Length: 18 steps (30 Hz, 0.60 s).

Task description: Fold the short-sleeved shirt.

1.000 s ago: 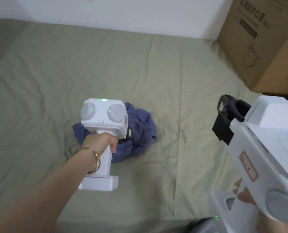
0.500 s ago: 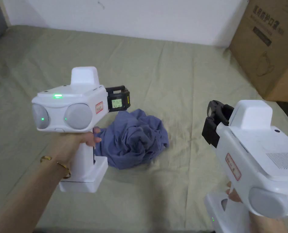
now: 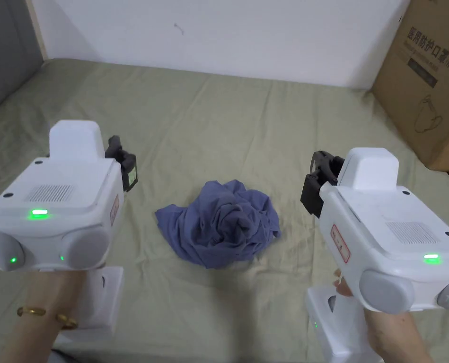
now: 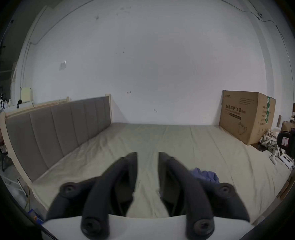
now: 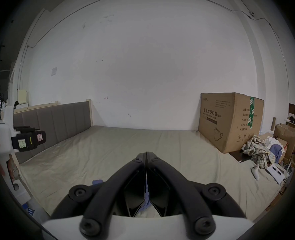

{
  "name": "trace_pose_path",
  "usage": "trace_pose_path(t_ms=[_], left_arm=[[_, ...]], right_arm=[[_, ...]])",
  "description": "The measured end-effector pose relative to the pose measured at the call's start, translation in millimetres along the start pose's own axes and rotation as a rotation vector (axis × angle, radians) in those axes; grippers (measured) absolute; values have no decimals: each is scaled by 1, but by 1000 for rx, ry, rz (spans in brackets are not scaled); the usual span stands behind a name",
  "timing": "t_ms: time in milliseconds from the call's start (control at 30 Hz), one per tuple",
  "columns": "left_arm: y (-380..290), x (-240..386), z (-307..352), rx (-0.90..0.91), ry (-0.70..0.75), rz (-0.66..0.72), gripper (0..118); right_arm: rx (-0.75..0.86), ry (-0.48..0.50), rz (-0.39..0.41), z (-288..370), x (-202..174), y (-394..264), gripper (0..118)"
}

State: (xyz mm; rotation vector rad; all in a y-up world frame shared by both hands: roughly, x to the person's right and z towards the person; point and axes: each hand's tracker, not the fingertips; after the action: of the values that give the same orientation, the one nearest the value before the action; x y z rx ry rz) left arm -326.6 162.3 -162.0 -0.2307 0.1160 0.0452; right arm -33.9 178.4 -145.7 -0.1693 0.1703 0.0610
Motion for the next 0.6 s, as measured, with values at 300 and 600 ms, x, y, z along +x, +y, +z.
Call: trace_pose_path(t_ms=[300,600], left_arm=[[-25,0,-2,-40,6,-20,0],[-19,13,-71,-279,-63,13,67]], right_arm=[[-58,13,12,0,-9,-13,0],[-77,14,4,-16,2,-14,0]])
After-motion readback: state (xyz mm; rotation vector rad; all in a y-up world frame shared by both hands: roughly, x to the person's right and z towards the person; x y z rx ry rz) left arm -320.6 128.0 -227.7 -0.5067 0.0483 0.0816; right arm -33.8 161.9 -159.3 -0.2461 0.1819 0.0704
